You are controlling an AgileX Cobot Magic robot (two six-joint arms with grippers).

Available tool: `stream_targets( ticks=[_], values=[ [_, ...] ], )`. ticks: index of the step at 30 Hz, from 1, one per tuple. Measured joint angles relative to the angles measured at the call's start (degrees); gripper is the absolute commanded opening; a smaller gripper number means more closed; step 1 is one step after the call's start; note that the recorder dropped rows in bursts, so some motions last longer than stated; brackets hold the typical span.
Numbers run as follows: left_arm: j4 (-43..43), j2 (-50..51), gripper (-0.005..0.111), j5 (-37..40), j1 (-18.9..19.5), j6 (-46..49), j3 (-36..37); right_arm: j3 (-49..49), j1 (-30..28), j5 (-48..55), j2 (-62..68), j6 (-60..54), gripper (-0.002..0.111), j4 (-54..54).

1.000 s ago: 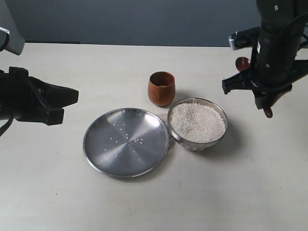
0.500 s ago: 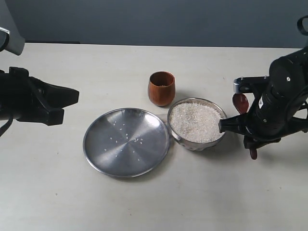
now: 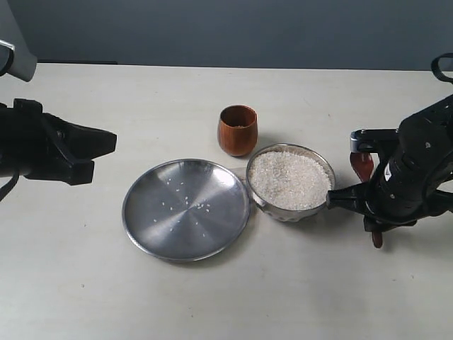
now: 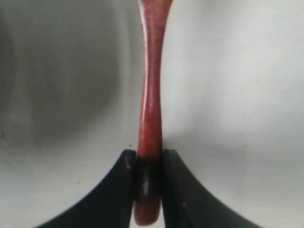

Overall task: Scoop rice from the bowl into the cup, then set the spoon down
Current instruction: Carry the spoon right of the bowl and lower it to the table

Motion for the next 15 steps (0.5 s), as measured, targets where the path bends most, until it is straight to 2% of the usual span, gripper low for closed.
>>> stream_targets(
  ticks=[3, 9, 15],
  values=[
    [0.0, 0.0, 0.0, 0.0, 0.0, 0.0, 0.0, 0.0, 0.0, 0.11, 1.29, 0.09, -0.001, -0.43],
    [0.0, 0.0, 0.0, 0.0, 0.0, 0.0, 0.0, 0.03, 0.0, -0.94, 1.93, 0.32, 0.029, -0.43],
    [0.0, 0.0, 0.0, -0.1, 0.0, 0.0, 0.0, 0.13, 0.0, -1.07, 1.93, 0.32, 0.043, -1.77]
  ],
)
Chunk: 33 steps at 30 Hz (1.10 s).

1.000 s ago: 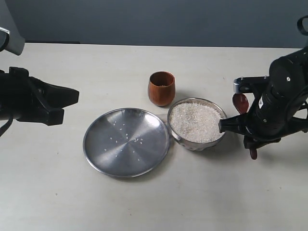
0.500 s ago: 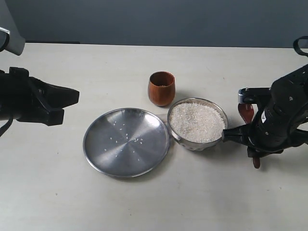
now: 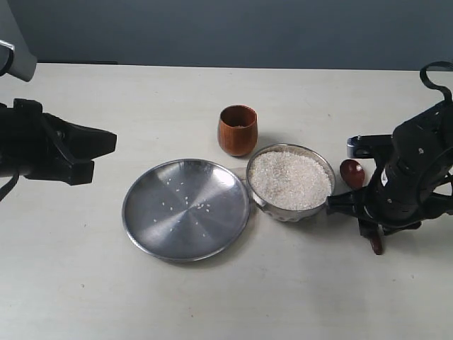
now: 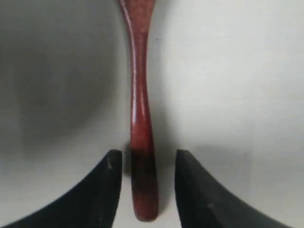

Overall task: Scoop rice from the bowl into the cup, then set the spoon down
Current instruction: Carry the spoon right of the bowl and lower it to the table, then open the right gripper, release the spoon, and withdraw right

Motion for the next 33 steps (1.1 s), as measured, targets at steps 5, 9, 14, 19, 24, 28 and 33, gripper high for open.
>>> stream_targets(
  ticks=[5, 9, 14, 19, 24, 28, 33],
  values=[
    [0.0, 0.0, 0.0, 0.0, 0.0, 0.0, 0.0, 0.0, 0.0, 1.79, -5.77, 0.0, 0.035, -4.96],
    [0.0, 0.0, 0.0, 0.0, 0.0, 0.0, 0.0, 0.03, 0.0, 7.72, -14.39, 0.0, 0.0, -10.86],
    [0.0, 0.0, 0.0, 0.0, 0.0, 0.0, 0.0, 0.03, 0.0, 11.34, -23.99, -0.45, 0.0, -12.02],
    [0.0, -0.28, 0.0, -0.21, 0.0, 0.0, 0.0, 0.12, 0.0, 13.29, -31.94, -1.5, 0.0, -10.26],
    [0.0, -4.85, 0.0, -0.47, 0.0, 0.0, 0.0, 0.56, 0.0, 14.9, -39.65, -2.13, 0.0, -9.1],
    [0.0, -10.45, 0.0, -0.57, 0.0, 0.0, 0.7, 4.09, 0.0, 15.12, -46.15, -2.38, 0.0, -8.63],
    [0.0, -18.17, 0.0, -0.57, 0.0, -1.58, 4.86, 11.08, 0.0, 14.61, -51.75, -2.38, 0.0, -7.21]
  ],
)
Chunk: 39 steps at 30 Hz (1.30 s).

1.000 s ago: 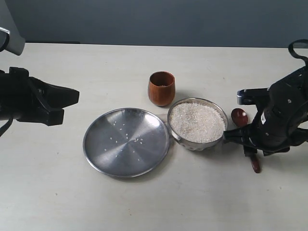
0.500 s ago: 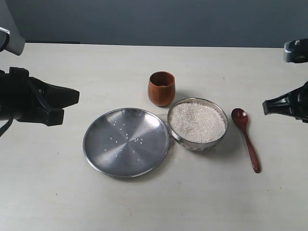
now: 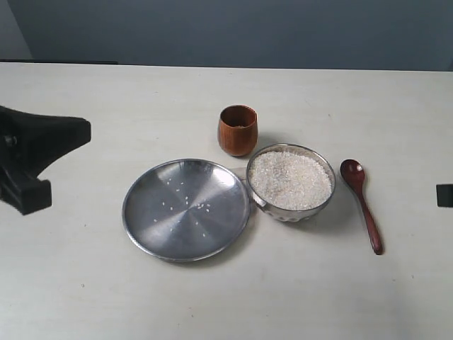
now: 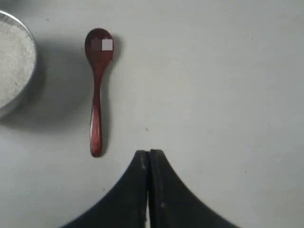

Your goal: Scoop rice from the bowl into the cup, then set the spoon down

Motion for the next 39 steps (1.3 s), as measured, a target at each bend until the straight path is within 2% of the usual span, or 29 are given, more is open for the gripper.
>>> stream_targets(
  ticks=[6, 15, 39],
  values=[
    [0.0, -8.57, 0.0, -0.61, 0.0, -2.65, 6.5, 6.7, 0.0, -4.24, -5.87, 0.0, 0.0, 2.59],
    [0.0, -18.1, 0.0, -2.4, 0.0, -3.15, 13.92, 10.51, 0.0, -13.11, -14.5, -0.11, 0.0, 3.94],
    [0.03, -19.58, 0.0, -2.77, 0.0, -3.15, 14.74, 12.3, 0.0, -14.18, -17.75, 0.0, 0.0, 6.16]
  ],
)
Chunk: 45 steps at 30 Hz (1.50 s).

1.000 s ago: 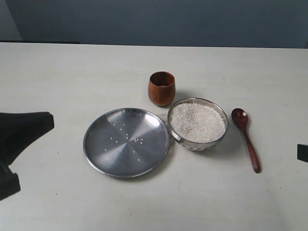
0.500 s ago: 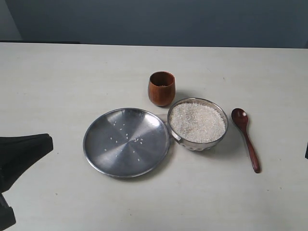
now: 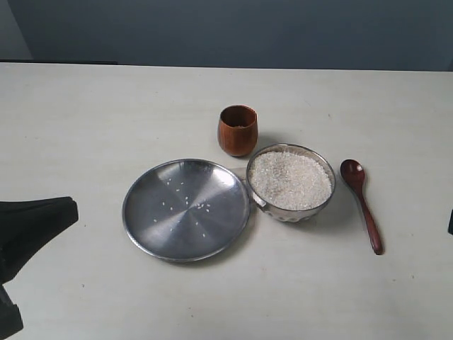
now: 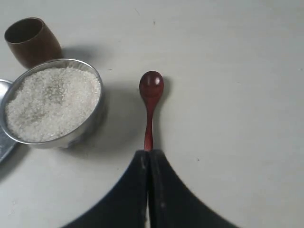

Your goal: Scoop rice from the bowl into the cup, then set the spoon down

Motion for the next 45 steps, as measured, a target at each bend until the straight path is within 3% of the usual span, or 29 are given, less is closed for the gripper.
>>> stream_targets(
  ticks=[13, 17, 24, 35, 45],
  values=[
    [0.0, 0.0, 0.0, 0.46, 0.0, 1.85, 0.0, 0.0, 0.0, 0.0, 0.0, 0.09, 0.0, 0.0],
    [0.09, 0.0, 0.0, 7.81, 0.0, 4.83, 0.0, 0.0, 0.0, 0.19, 0.0, 0.09, 0.0, 0.0],
    [0.21, -3.25, 0.0, 25.49, 0.0, 2.05, 2.52, 0.0, 0.0, 0.35, 0.0, 0.09, 0.0, 0.0],
    [0.21, -13.03, 0.0, 31.07, 0.0, 1.35, 10.58, 0.0, 0.0, 0.35, 0.0, 0.09, 0.0, 0.0],
    [0.21, -17.81, 0.0, 37.75, 0.0, 1.35, 11.01, 0.0, 0.0, 0.35, 0.0, 0.09, 0.0, 0.23]
  ],
)
